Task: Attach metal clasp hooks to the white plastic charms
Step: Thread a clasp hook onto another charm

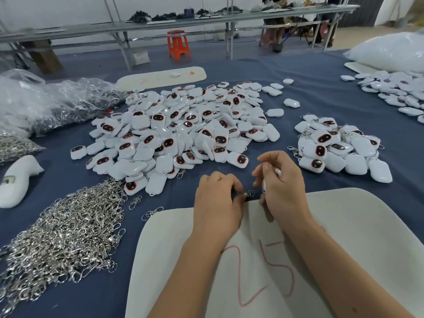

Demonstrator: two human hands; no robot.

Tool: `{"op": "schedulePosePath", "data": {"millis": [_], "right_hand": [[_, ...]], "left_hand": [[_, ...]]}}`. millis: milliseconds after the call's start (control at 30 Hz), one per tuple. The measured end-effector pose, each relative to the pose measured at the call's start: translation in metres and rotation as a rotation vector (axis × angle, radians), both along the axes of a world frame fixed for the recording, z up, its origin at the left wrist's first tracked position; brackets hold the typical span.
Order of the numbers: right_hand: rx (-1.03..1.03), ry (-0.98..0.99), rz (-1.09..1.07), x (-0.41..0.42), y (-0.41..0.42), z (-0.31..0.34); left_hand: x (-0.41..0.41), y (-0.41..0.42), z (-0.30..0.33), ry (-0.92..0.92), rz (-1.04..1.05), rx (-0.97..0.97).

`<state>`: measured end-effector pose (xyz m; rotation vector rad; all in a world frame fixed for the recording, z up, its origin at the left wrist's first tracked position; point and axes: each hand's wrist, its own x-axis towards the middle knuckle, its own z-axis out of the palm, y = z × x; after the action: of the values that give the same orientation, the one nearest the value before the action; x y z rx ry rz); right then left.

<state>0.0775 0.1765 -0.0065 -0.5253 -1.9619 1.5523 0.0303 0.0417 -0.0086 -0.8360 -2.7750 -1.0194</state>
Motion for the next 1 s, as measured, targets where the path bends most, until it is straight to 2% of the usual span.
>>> {"op": "schedulePosePath", "data": {"millis": [100, 233, 333, 433, 533, 767, 900, 1000], "right_hand": [[0.011, 0.010, 0.008, 0.001, 0.003, 0.000], [0.077, -0.123, 0.110, 0.000, 0.004, 0.001], [0.017, -0.128, 0.310, 0.002, 0.002, 0.005], [0.003, -0.079, 0.457, 0.004, -0.001, 0.008], [0.052, -0.050, 0.423, 0.005, -0.005, 0.008], [-0.042, -0.043, 0.318, 0.005, -0.002, 0.007], [0.058, 0.073, 0.268, 0.006, -0.006, 0.009], [0.236, 0.104, 0.206, 0.008, -0.004, 0.010]], "left_hand": [[0.003, 0.001, 0.001, 0.007, 0.034, 0.078], [-0.001, -0.004, 0.005, -0.136, 0.153, 0.529], [-0.005, -0.004, 0.006, -0.202, 0.197, 0.683], [-0.008, -0.004, 0.003, -0.204, 0.193, 0.683], [-0.008, -0.004, 0.002, -0.231, 0.144, 0.686], [-0.007, -0.004, 0.003, -0.253, 0.062, 0.714], [-0.003, -0.004, 0.006, -0.261, 0.041, 0.726], [0.003, -0.004, 0.011, -0.269, -0.045, 0.682]]}}
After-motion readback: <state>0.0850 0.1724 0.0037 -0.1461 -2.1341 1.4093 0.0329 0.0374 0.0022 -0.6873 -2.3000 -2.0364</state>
